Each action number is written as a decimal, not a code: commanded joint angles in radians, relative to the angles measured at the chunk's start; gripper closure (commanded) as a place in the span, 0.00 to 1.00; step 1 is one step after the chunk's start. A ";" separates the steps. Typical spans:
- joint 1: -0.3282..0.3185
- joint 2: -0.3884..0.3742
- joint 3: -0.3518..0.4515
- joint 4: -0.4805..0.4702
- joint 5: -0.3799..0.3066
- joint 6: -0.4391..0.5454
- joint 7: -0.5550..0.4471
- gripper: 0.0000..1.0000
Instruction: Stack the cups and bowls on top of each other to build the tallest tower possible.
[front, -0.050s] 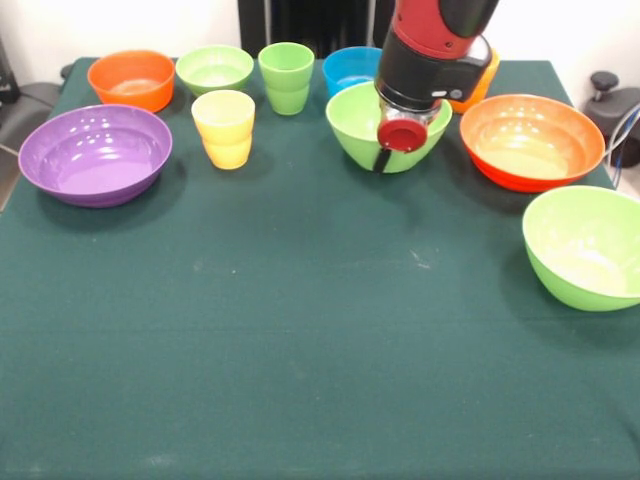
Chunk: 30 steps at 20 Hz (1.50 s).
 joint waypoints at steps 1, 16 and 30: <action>-0.048 0.001 0.073 -0.118 -0.084 0.073 -0.001 1.00; -0.102 0.017 0.060 -0.230 -0.158 0.198 0.006 1.00; -0.105 0.043 0.001 -0.302 -0.168 0.202 0.076 1.00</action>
